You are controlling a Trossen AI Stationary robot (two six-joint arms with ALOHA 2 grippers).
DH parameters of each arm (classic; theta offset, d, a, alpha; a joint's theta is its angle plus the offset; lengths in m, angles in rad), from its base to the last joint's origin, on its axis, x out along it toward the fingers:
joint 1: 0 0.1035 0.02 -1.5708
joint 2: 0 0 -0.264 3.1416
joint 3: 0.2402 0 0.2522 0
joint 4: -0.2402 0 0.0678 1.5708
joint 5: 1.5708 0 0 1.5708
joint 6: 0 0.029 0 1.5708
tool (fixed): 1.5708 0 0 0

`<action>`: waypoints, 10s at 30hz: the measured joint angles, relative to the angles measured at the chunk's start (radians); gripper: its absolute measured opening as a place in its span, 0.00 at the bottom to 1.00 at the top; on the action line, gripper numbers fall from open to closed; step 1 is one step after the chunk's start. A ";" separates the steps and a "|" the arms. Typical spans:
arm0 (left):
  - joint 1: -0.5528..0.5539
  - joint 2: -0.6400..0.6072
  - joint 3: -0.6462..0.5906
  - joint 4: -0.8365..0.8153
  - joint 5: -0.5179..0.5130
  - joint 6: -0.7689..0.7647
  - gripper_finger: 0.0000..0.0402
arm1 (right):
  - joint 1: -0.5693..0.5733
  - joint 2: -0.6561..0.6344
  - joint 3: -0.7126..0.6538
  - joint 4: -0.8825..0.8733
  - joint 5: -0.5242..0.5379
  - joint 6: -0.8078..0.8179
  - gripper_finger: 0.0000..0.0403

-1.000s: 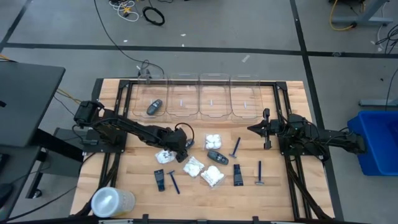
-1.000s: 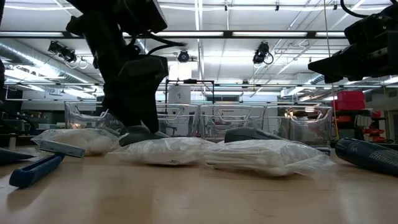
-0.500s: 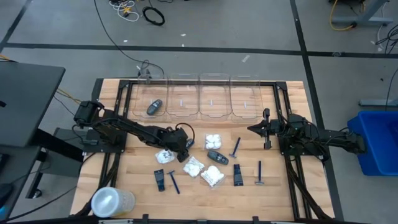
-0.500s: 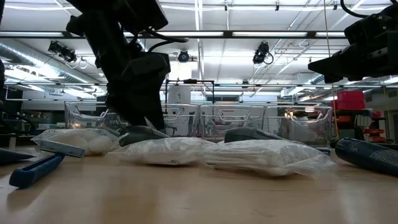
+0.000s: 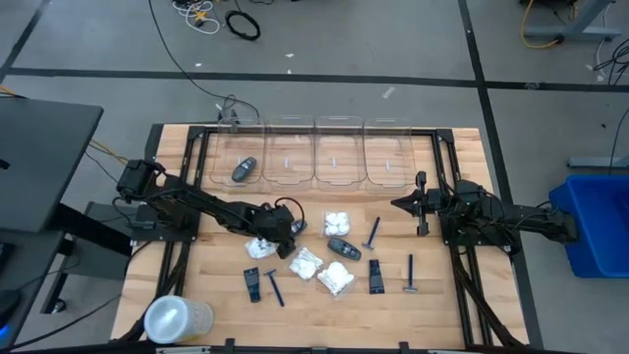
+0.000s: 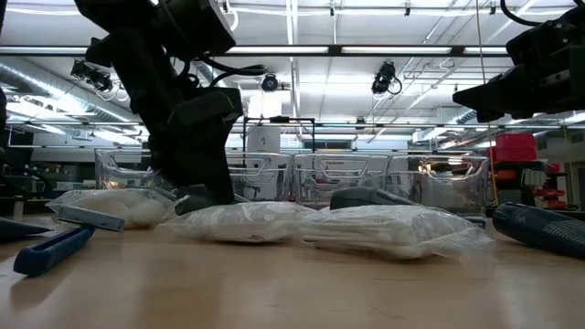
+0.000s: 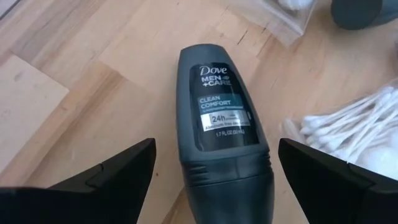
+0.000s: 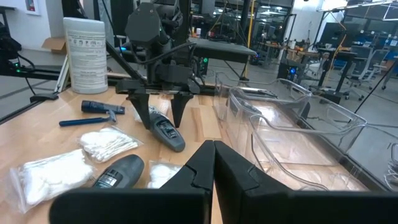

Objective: Pick & Place Travel size toiletries
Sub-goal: Put the left gray deodorant into the left transparent bin, then put the white vanity pack into the middle left transparent bin

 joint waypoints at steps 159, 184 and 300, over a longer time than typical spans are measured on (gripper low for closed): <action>0.455 -0.593 0.026 -0.504 -0.022 0.351 0.55 | 0.000 0.000 0.000 0.000 0.000 0.000 0.03; 0.719 -0.599 0.099 -0.587 0.001 0.385 0.54 | 0.000 0.000 0.000 0.000 0.000 0.000 0.03; 0.830 -0.462 0.077 -0.585 -0.115 0.427 0.68 | 0.000 0.000 0.000 0.000 0.000 0.000 0.03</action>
